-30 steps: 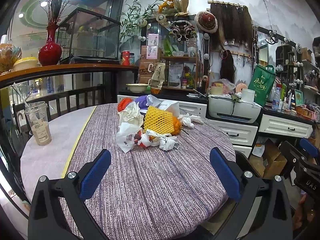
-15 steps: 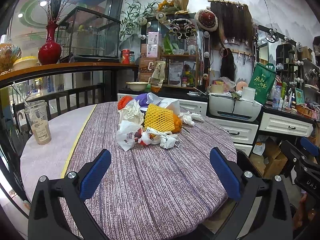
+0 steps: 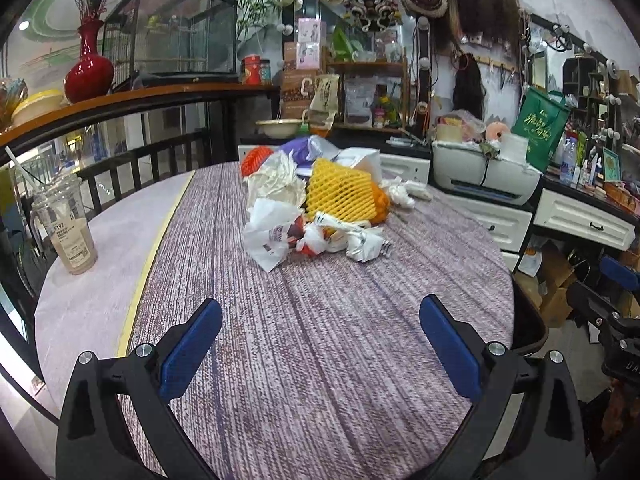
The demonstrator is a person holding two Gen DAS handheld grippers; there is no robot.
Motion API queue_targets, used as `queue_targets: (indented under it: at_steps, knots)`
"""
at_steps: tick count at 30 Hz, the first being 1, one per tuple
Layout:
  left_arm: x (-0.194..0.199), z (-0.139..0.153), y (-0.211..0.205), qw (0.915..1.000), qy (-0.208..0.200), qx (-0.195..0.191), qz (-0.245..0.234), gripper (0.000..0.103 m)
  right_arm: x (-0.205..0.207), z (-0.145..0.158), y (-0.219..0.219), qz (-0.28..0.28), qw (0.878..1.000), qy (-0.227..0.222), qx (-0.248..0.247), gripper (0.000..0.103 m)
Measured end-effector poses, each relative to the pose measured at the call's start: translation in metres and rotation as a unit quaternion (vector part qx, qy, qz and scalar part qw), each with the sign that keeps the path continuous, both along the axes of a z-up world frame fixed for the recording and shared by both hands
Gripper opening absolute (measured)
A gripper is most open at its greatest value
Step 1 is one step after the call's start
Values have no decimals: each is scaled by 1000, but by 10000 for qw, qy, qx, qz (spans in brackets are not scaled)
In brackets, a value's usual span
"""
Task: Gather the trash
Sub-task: 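Move the right gripper to the white plastic bag and close on it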
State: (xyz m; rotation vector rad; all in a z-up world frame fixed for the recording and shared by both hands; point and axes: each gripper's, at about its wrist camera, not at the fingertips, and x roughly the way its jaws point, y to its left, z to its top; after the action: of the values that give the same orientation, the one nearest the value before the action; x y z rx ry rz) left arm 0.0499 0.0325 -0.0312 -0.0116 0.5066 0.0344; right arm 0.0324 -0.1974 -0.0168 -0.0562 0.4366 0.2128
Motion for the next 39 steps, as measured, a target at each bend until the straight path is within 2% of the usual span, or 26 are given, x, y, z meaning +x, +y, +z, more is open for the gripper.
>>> queue_targets:
  at_steps: [6, 8, 11, 14, 19, 22, 24, 29, 34, 35, 38, 39]
  knots:
    - [27, -3, 16, 9990, 447, -70, 5, 98, 42, 2, 25, 474, 9983, 317, -123, 98]
    - [36, -3, 19, 9982, 596, -45, -105, 98, 63, 4, 33, 773, 9951, 612, -26, 98]
    - [52, -1, 26, 9964, 813, -82, -231, 98, 81, 6, 47, 1028, 9917, 769, 51, 98]
    - [66, 1, 37, 9953, 914, -126, -283, 98, 106, 5, 73, 1412, 9849, 1000, -116, 94]
    - [83, 1, 52, 9930, 1114, -60, -389, 98, 138, -3, 114, 1917, 9705, 1357, -542, 78]
    - [87, 1, 54, 9922, 1156, 93, -460, 98, 153, -6, 129, 2080, 9634, 1561, -652, 75]
    - [92, 0, 58, 9912, 1215, 54, -526, 98, 165, -8, 138, 2169, 9587, 1719, -656, 72]
    - [102, -3, 66, 9891, 1351, 19, -579, 98, 190, -19, 155, 2146, 9532, 1974, -792, 64]
    - [112, -4, 66, 9885, 1351, 94, -666, 98, 202, -30, 163, 2181, 9478, 2122, -951, 46]
    - [114, -5, 66, 9881, 1369, 103, -692, 98, 203, -31, 163, 2192, 9475, 2140, -915, 45]
    - [121, -7, 67, 9867, 1437, 94, -748, 98, 201, -28, 157, 2185, 9482, 2160, -808, 33]
    - [124, -7, 67, 9863, 1443, 93, -796, 98, 200, -26, 154, 2207, 9482, 2159, -750, 32]
